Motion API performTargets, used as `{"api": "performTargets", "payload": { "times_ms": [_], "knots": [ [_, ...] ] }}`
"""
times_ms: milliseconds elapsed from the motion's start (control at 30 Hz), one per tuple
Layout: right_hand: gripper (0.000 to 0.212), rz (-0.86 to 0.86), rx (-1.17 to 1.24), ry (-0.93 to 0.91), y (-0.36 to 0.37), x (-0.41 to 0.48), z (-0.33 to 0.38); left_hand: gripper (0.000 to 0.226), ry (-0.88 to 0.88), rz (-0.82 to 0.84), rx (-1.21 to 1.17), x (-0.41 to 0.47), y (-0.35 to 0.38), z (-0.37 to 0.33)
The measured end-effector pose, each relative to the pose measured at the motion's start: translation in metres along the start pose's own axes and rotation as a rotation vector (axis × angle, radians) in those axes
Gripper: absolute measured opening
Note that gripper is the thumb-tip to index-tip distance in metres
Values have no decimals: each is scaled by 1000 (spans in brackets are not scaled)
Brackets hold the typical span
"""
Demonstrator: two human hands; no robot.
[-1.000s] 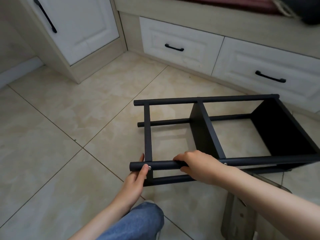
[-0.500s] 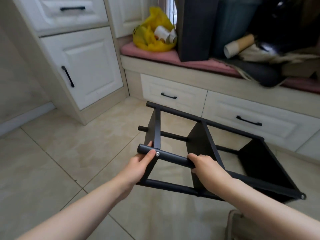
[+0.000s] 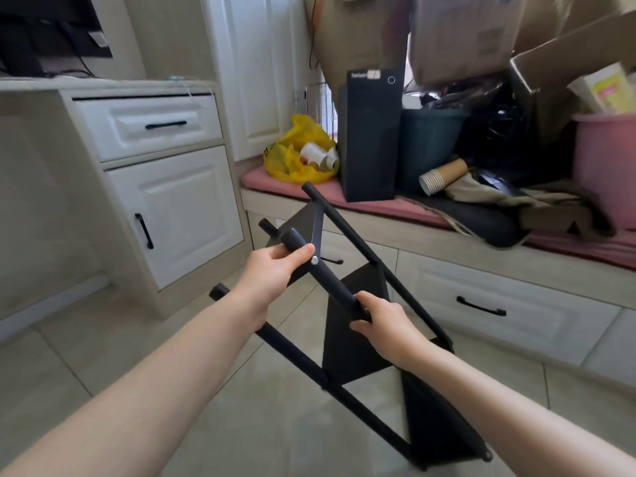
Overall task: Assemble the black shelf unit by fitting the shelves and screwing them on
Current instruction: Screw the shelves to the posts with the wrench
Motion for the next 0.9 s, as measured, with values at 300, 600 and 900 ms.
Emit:
{"api": "performTargets", "payload": {
  "times_ms": [300,600,900],
  "knots": [
    [27,-111,304,-6,11,-13,38,26,214,-168,-40,-36,-12,-41],
    [21,-79,431,15,35,-69,71,7,465,-206,-13,-102,-11,-27],
    [20,197,369,23,-1,-111,51,32,494,-21,15,-144,-18,-22]
  ]
}}
Point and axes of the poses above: each hand's wrist, its own x-axis towards the middle knuckle, its own y-axis out of the palm, z = x × y, the point moved 4 cm from there along x, towards the middle knuckle, and after that the axes turned 10 degrees about -y, right-handed, at the moved point
